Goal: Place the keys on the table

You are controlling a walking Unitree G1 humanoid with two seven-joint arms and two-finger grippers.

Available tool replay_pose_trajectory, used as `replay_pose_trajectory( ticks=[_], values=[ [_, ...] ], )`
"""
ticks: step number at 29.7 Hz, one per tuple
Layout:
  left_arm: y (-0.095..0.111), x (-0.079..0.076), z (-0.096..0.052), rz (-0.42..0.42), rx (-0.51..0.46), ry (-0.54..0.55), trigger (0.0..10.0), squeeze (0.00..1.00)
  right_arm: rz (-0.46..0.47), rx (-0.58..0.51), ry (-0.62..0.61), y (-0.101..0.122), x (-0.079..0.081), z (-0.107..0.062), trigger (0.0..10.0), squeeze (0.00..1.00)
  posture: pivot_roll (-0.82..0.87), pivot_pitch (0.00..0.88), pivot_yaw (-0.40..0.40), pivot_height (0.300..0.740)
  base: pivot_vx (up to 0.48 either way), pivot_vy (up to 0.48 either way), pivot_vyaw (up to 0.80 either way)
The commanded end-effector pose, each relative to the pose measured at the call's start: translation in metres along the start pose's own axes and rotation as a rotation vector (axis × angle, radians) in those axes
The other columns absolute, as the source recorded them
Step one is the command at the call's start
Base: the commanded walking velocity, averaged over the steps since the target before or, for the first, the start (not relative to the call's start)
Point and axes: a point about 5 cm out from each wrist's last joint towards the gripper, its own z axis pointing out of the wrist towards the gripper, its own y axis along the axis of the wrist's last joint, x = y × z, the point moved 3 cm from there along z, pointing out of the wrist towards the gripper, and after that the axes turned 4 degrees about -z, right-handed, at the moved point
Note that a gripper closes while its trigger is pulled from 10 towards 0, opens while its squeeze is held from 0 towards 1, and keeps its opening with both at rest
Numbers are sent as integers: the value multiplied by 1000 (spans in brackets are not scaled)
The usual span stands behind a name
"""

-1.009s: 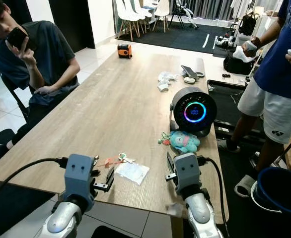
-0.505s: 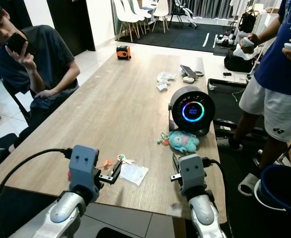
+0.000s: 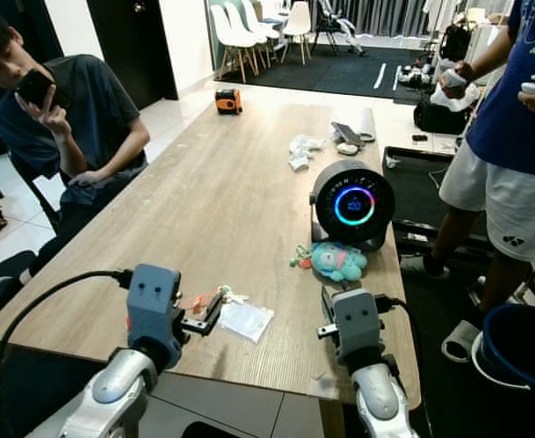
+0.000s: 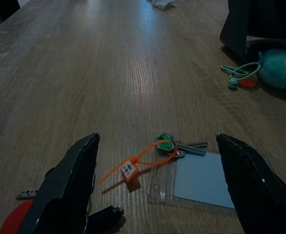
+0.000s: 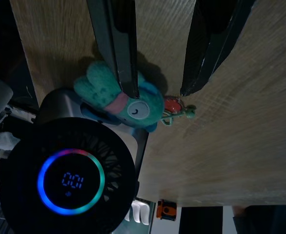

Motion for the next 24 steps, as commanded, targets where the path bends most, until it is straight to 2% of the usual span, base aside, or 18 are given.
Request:
replay_pose_trajectory(
  ticks=[1, 7, 10, 18, 24],
  values=[
    [-9, 8, -6, 43, 41, -3, 10000, 278, -1, 1, 35, -2, 2, -5, 10000, 0, 123, 121, 44, 740, 0, 0, 0],
    [-9, 13, -9, 62, 51, -13, 10000, 278, -6, 3, 59, -3, 1, -8, 10000, 0, 124, 122, 43, 740, 0, 0, 0],
    [-5, 15, -7, 60, 40, -9, 10000, 282, -2, 8, 35, -4, -8, -7, 10000, 0, 125, 122, 46, 740, 0, 0, 0],
    [3, 11, -2, 43, 12, -16, 10000, 282, -32, 19, 34, -9, -16, -12, 10000, 0, 127, 115, 57, 740, 0, 0, 0],
    [3, 7, 0, 34, 11, -21, 10000, 278, -17, 13, 24, -7, -12, -10, 10000, 0, 124, 110, 63, 740, 0, 0, 0]
  ],
)
